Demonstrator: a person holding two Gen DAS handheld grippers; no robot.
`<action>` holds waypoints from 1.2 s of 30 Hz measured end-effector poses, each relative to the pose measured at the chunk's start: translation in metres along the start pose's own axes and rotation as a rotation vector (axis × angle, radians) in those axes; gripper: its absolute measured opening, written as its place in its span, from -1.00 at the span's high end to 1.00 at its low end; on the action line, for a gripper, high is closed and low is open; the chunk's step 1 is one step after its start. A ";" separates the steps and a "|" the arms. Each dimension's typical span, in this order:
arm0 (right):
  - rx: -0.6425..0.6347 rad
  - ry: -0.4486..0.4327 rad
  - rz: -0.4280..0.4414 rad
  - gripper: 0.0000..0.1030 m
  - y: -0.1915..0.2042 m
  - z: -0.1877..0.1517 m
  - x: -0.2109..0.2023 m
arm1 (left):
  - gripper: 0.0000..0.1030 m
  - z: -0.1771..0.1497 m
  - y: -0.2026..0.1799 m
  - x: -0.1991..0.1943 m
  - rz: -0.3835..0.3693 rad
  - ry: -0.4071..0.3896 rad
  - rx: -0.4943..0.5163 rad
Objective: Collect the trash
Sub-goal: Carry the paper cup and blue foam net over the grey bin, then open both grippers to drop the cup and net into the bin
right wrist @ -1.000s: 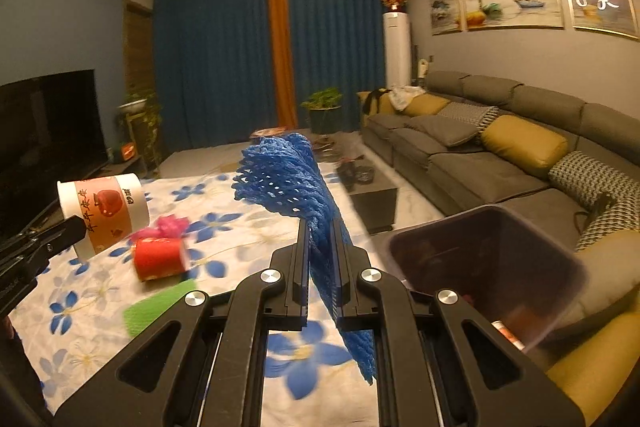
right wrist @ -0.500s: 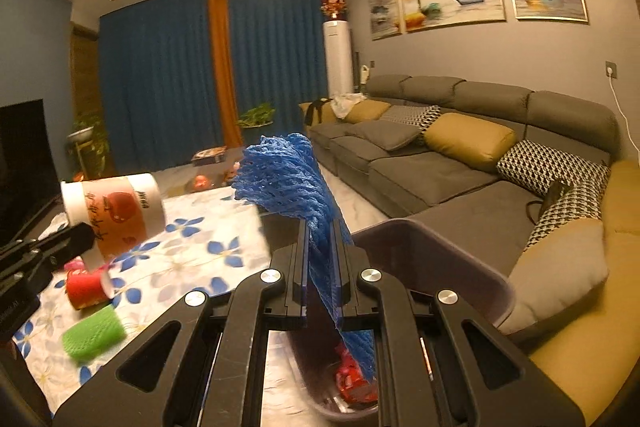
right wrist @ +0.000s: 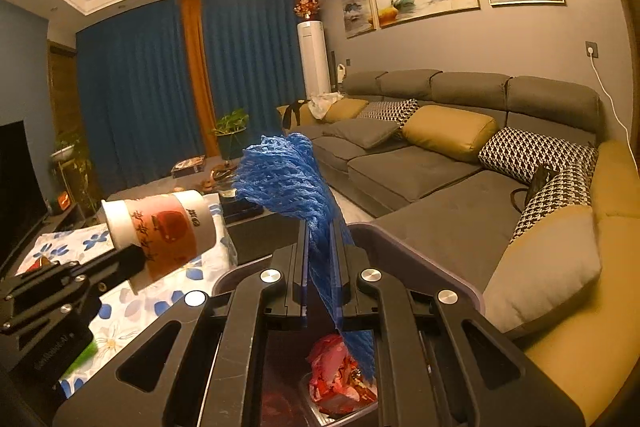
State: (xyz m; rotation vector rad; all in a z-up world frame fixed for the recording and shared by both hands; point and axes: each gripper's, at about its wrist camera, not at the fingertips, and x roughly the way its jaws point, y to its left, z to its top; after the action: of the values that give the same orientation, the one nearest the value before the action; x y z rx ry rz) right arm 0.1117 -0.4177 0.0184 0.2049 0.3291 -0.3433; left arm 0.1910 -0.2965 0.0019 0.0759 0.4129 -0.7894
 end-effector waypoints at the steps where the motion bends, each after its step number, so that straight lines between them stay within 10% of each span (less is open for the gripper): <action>1: 0.002 0.001 -0.001 0.80 -0.001 0.000 0.001 | 0.96 0.000 0.000 0.004 -0.007 0.003 0.002; 20: 0.025 0.025 0.005 0.80 -0.009 0.000 0.014 | 0.96 -0.005 -0.015 0.045 -0.068 0.055 -0.002; 27: 0.054 0.018 -0.003 0.32 -0.017 0.000 0.012 | 0.94 -0.009 -0.017 0.056 -0.089 0.075 0.002; 32: 0.069 0.011 -0.018 0.13 -0.021 -0.001 0.008 | -0.15 -0.014 -0.007 0.056 -0.044 0.083 -0.027; 36: 0.073 -0.002 -0.029 -0.10 -0.022 -0.001 0.001 | -0.55 -0.016 0.003 0.041 0.017 0.053 -0.058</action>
State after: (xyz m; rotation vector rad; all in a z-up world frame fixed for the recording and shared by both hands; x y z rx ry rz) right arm 0.1048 -0.4380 0.0143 0.2716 0.3181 -0.3842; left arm 0.2138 -0.3189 -0.0288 0.0463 0.4847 -0.7590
